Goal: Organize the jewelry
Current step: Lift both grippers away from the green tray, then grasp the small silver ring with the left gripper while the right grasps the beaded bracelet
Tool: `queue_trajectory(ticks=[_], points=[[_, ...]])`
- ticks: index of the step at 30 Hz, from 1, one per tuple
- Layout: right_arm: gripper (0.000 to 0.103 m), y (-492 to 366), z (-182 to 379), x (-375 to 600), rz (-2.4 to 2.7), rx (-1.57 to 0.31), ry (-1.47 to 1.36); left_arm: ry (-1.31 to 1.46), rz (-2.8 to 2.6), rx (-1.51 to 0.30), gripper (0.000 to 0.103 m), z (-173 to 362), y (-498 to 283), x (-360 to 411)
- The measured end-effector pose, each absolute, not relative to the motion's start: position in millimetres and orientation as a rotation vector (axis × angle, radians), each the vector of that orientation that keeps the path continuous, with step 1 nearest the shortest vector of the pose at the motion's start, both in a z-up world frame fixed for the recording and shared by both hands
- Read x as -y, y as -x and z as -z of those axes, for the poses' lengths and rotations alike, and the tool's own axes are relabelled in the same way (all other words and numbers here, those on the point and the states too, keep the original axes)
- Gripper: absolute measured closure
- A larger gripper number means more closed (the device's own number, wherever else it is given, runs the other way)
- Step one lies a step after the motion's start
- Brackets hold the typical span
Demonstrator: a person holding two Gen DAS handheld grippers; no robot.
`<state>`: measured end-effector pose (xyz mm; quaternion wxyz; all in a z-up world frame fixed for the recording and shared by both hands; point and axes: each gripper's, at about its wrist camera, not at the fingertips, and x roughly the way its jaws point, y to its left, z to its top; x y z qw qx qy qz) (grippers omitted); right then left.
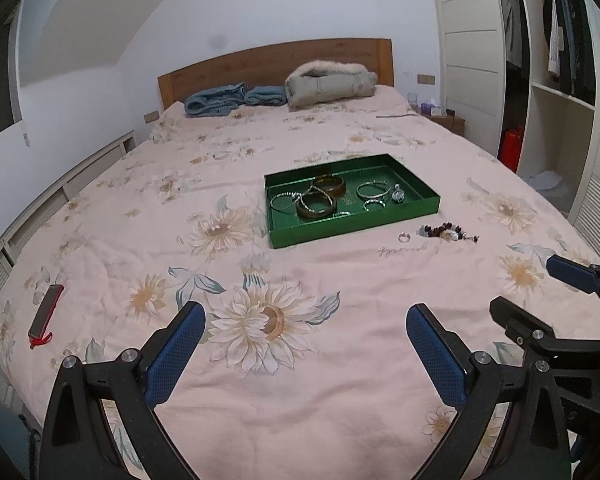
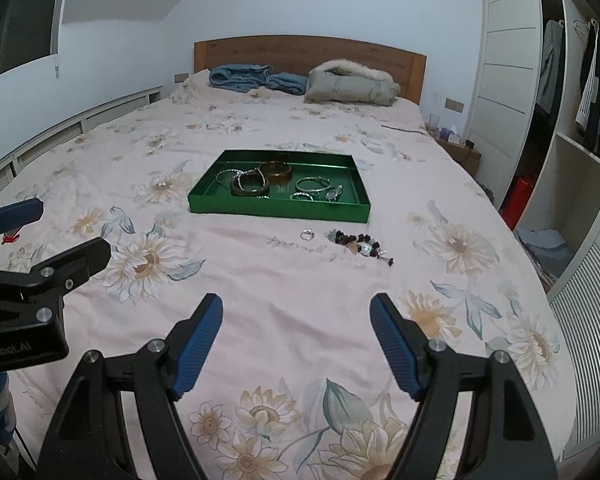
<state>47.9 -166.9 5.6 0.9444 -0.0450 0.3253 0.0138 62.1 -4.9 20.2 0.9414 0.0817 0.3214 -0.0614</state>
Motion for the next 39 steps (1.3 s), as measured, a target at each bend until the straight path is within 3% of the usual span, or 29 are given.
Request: queue_trajectory(ticks=[23, 29, 39], points=[[0.028, -109, 39, 250, 0.034, -0.716, -0.016, -0.187, 0.172, -0.805, 0.004, 41, -139, 41], [0.029, -148, 47, 277, -0.022, -0.731, -0.029, -0.185, 0.311, -0.857, 0.029, 59, -182, 67], [0.030, -215, 74, 299, -0.192, -0.806, 0.012, -0.198, 0.478, -0.875, 0.047, 77, -239, 109]])
